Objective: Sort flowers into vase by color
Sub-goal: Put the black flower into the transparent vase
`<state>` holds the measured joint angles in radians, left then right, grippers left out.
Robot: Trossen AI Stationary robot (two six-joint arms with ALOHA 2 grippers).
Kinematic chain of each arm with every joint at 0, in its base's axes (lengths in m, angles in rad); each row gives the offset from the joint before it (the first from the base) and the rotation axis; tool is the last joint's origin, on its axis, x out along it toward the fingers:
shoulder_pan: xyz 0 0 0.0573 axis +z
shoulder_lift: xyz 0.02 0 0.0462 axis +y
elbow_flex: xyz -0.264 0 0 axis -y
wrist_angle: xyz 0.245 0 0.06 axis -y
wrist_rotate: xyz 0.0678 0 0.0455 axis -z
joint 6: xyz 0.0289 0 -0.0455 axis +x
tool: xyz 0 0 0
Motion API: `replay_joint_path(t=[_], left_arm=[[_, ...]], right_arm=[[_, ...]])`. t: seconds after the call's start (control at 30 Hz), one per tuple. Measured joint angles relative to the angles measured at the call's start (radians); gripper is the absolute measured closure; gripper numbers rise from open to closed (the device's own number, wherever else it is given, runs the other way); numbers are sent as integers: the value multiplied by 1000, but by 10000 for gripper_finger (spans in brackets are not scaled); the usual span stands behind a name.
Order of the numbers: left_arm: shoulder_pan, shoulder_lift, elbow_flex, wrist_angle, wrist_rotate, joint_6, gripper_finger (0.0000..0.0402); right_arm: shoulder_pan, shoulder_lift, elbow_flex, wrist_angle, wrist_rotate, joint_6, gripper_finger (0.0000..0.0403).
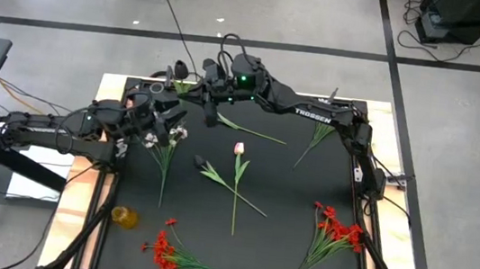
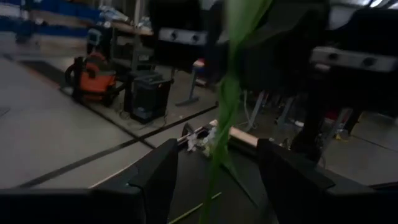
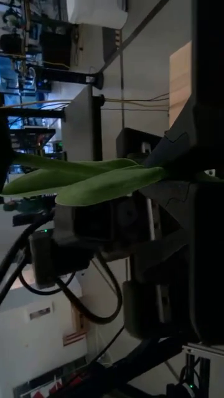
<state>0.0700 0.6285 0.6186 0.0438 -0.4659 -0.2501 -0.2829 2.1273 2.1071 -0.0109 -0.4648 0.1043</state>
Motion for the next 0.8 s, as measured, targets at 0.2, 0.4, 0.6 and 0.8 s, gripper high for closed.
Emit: replay_joint_path(t=[0.2,0.4,0.6,0.8], left_arm=[[0,0,0,22,15,10,217],[0,0,0,54,17,10,268],[0,15,0,56,18,29,298],[0,34,-2,68,18,12,324]], right_arm=[[0,0,0,-3,0,-3,386],[7,0,0,-13,-4,-6,386],[19,0,0,-13,-8,-29,385],[20,0,-1,-30,-9,-29,384]])
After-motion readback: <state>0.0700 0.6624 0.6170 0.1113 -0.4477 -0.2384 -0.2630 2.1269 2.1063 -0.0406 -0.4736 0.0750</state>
